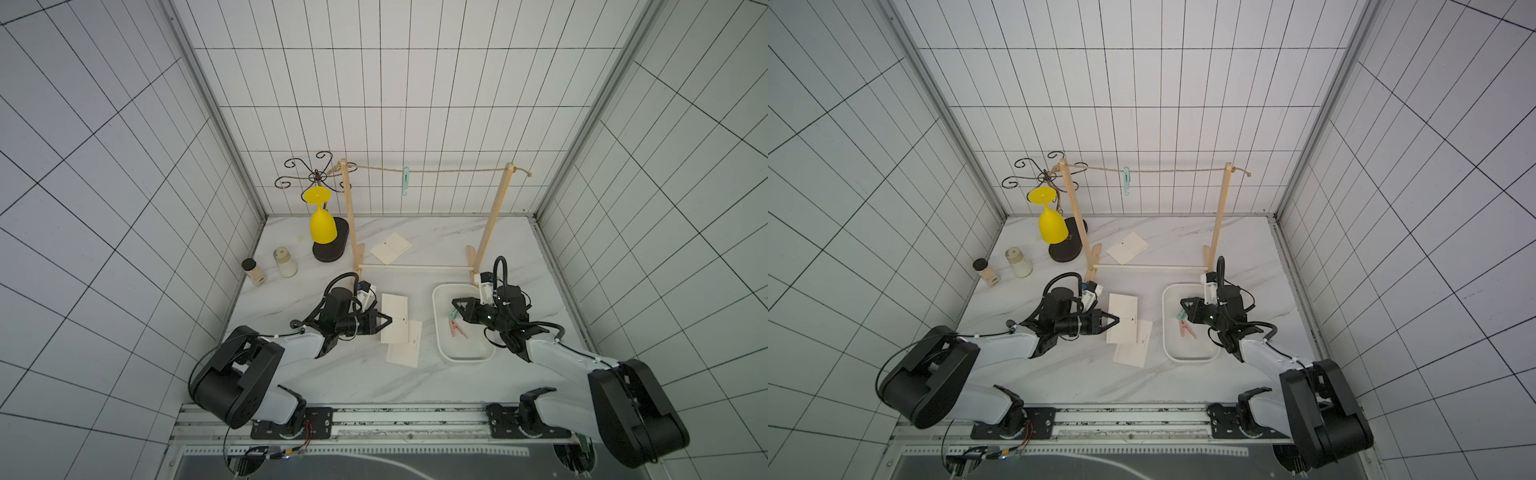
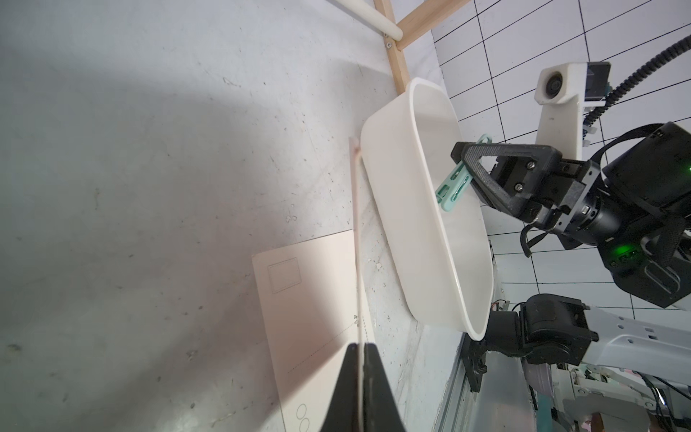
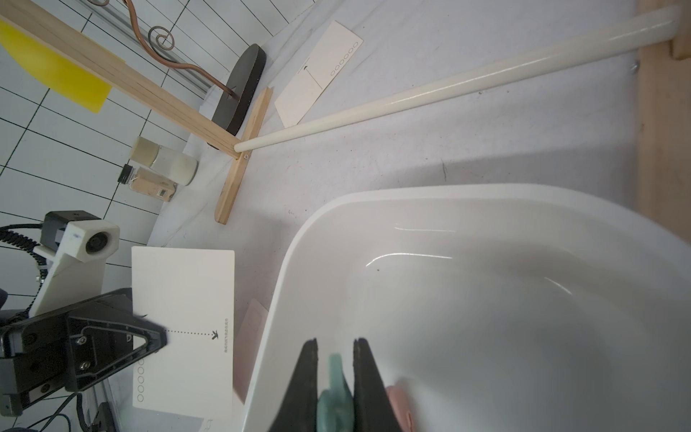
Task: Remove the postcards from the strings
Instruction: Place the clamp in the storage box.
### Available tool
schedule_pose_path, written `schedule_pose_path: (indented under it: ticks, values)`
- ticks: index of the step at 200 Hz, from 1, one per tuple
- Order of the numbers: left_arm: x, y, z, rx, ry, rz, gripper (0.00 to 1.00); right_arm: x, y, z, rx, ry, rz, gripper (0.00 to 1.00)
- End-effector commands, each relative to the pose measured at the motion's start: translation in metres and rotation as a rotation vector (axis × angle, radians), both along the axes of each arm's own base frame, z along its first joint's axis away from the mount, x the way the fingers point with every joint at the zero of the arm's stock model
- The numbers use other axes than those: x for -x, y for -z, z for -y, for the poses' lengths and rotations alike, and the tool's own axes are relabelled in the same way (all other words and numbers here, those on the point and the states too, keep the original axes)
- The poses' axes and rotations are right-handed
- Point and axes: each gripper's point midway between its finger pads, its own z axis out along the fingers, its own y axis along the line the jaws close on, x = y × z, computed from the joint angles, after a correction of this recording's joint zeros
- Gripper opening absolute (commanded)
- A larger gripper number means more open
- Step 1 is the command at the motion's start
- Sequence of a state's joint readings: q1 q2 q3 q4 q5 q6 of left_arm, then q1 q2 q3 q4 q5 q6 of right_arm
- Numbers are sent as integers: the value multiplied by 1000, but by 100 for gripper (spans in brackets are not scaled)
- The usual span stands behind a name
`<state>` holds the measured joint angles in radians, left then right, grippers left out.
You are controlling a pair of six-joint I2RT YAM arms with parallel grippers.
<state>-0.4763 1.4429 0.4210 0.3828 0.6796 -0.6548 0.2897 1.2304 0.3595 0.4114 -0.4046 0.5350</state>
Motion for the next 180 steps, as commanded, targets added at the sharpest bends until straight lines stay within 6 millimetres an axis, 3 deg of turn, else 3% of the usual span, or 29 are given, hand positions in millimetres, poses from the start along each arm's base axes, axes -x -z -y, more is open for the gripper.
schedule_pose_path:
  ticks: [1,7,31,43,75,119,161,180]
  values:
    - [-4,2,0,6,-20,8,6,8,22,4,18,27,-59,0]
    - [-4,2,0,7,-23,8,11,9,23,4,19,28,-66,5]
    - [-7,1,-2,3,-46,10,34,11,22,4,23,27,-62,44]
    - [-9,-1,-5,-4,-63,16,38,10,19,6,32,41,-50,53]
    - [-17,-9,-18,-38,-132,43,39,6,4,9,47,54,-9,60]
    - [-27,-32,-40,-137,-224,142,39,-1,-19,11,58,65,47,61]
    - [-42,-70,-65,-194,-346,273,42,-14,-47,14,68,96,129,62]
    - [-54,-93,-79,-223,-434,370,45,-24,-60,15,90,105,180,67]
